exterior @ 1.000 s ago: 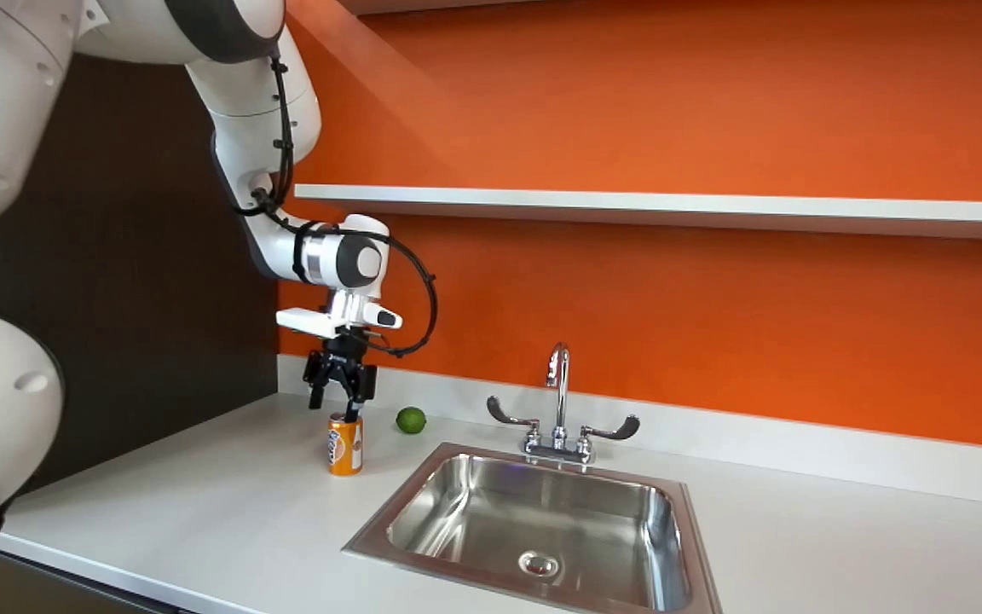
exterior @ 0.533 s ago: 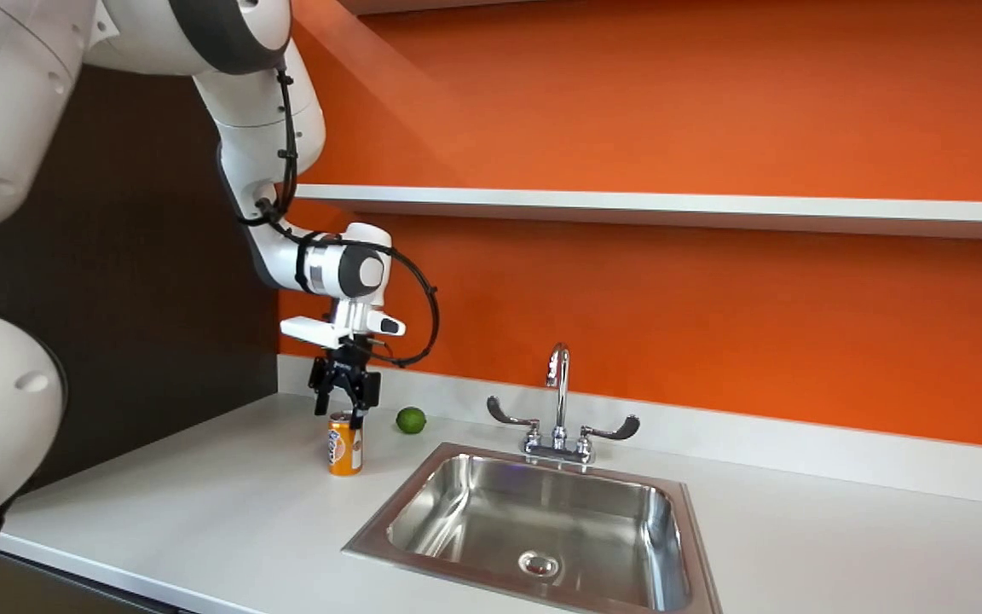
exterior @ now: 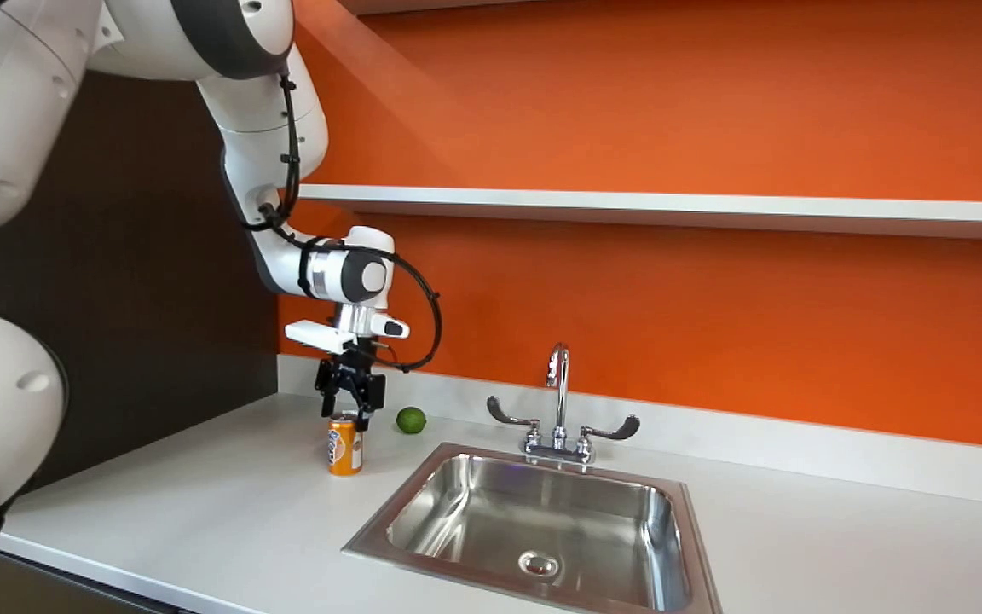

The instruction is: Put the orange can in the sink.

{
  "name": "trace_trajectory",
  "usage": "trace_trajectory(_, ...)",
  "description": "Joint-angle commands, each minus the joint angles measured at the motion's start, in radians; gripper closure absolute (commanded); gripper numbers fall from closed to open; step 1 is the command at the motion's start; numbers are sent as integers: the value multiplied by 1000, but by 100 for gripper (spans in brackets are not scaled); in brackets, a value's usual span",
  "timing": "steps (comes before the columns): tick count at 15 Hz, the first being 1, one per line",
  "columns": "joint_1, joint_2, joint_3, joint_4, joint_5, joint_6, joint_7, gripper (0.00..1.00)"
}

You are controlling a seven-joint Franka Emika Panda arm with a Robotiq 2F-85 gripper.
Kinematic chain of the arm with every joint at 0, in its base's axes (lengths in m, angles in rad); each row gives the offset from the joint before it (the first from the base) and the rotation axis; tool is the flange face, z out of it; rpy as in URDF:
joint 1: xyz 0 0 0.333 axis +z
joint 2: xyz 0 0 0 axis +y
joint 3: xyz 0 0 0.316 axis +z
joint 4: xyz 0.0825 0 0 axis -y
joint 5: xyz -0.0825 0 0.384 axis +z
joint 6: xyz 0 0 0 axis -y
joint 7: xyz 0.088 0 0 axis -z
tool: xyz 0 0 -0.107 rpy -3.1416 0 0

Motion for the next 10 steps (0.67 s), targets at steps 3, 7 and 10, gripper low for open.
trace_trajectory(3,16,3,-18,0,2,14,12,0)
trace_trajectory(7,18,12,-19,-1,2,17,13,0)
trace_trajectory(10,19,15,-20,-3,1,16,15,0)
